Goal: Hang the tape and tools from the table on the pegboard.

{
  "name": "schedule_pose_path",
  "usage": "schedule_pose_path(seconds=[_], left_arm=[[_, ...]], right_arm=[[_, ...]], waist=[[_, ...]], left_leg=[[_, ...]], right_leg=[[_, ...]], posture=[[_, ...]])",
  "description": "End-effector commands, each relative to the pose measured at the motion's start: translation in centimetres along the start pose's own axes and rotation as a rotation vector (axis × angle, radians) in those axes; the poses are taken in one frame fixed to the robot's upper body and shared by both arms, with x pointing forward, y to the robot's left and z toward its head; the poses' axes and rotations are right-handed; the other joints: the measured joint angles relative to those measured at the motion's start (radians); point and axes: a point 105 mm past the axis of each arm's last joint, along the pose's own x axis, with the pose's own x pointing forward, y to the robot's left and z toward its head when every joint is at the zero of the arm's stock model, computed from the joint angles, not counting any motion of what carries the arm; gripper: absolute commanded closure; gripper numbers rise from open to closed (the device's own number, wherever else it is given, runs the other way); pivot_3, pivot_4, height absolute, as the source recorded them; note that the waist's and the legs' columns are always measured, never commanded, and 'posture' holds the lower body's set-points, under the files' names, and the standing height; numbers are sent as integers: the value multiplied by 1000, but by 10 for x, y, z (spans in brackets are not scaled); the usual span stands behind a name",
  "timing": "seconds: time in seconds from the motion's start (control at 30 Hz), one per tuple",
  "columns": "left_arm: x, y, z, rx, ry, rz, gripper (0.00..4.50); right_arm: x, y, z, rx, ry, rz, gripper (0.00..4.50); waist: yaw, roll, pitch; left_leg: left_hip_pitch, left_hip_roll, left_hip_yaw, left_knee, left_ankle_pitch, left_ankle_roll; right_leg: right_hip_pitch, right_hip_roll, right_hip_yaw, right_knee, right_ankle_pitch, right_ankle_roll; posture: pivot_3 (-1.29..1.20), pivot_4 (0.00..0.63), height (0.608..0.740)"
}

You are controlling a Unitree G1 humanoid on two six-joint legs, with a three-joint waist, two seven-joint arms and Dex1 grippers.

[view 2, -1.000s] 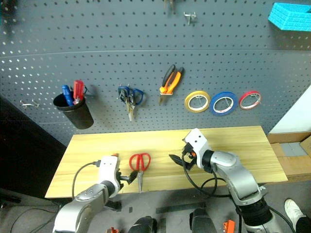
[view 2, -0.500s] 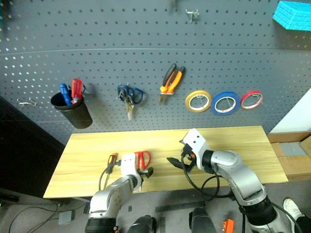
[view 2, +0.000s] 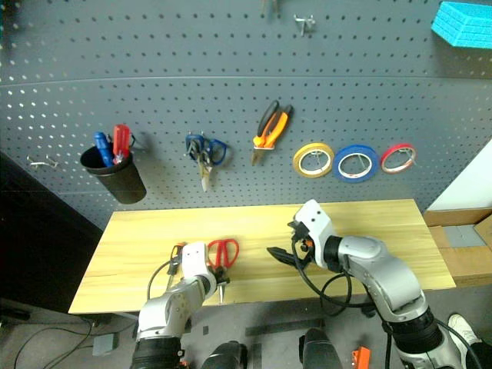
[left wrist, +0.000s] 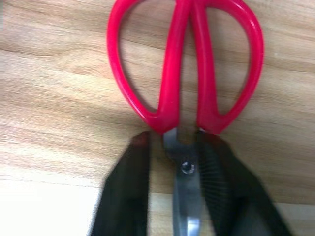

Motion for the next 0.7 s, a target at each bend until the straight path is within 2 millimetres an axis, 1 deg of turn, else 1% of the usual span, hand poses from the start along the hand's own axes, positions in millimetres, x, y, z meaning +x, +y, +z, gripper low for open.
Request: schedule_pose_path(seconds=[0.03, 0.07, 0.2, 0.3, 0.33, 0.4, 0.47, 0.53, 0.63, 0.67, 0.7], left_arm=[[-4, -20, 10, 98, -61, -133, 4460], [-6, -22, 11, 122, -67, -150, 4460], [-8, -11, 9, 177, -84, -148, 4460], [-21, -10, 26, 245, -201, -195, 4460], [-28, -11, 35, 290, -266, -217, 4460], [-49, -14, 55, 411, -423, -263, 4460], [-67, -12, 68, 501, -538, -268, 4460], [-82, -10, 79, 547, -633, -258, 4460], [-116, -9, 103, 633, -827, -206, 4460], [-127, -10, 109, 652, -882, -195, 4460], [-134, -11, 112, 662, -915, -192, 4460]], right_arm=[[-5, 9, 18, -35, -64, 43, 0], [-6, 10, 19, -36, -68, 45, 0], [-7, 12, 24, -68, -106, 39, 0], [-9, 14, 30, -136, -151, 22, 0], [-10, 15, 32, -157, -163, 22, 0], [-12, 19, 40, -220, -225, 29, 0], [-14, 24, 46, -250, -269, 49, 0], [-15, 27, 52, -247, -308, 66, 0], [-15, 28, 61, -248, -352, 70, 0], [-15, 28, 63, -253, -361, 69, 0], [-15, 28, 64, -256, -365, 68, 0]], waist=[[-1, 0, 1], [-1, 0, 1], [-5, 0, 2], [-10, 0, 6], [-11, 0, 8], [-10, 0, 9], [-10, 2, 11], [-9, 3, 12], [-8, 3, 12], [-8, 2, 12], [-8, 2, 13]], left_leg=[[0, 0, 0, 0, 0, 0], [0, 0, 0, 0, 0, 0], [0, 0, 0, 0, -1, -1], [0, 1, 0, -1, -1, -1], [0, 1, 0, -1, -1, -1], [-1, 1, 0, -1, -1, -2], [-1, 2, 1, -2, -1, -3], [-1, 2, 2, -2, -2, -3], [-1, 2, 2, -2, -2, -4], [-2, 2, 2, -2, -3, -4], [-3, 2, 2, -2, -3, -4]], right_leg=[[0, 0, 0, 0, 0, 0], [0, 0, 0, 0, 0, 0], [-1, 0, 0, -1, 0, 0], [-1, 0, 0, -1, 0, 0], [-1, 0, 0, -1, 0, 0], [-2, 0, 0, -1, 0, 0], [-2, 0, 0, -2, -1, 0], [-2, 0, 1, -3, -1, 0], [-1, 0, 1, -6, 0, 0], [-1, 0, 1, -6, 0, 0], [-1, 0, 1, -7, 0, 0]], posture=[[-100, 195, 740], [-100, 195, 740], [-106, 202, 740], [-109, 206, 740], [-109, 206, 740], [-110, 206, 740], [-109, 206, 740], [-105, 205, 740], [-96, 202, 740], [-96, 202, 740], [-87, 200, 740]])
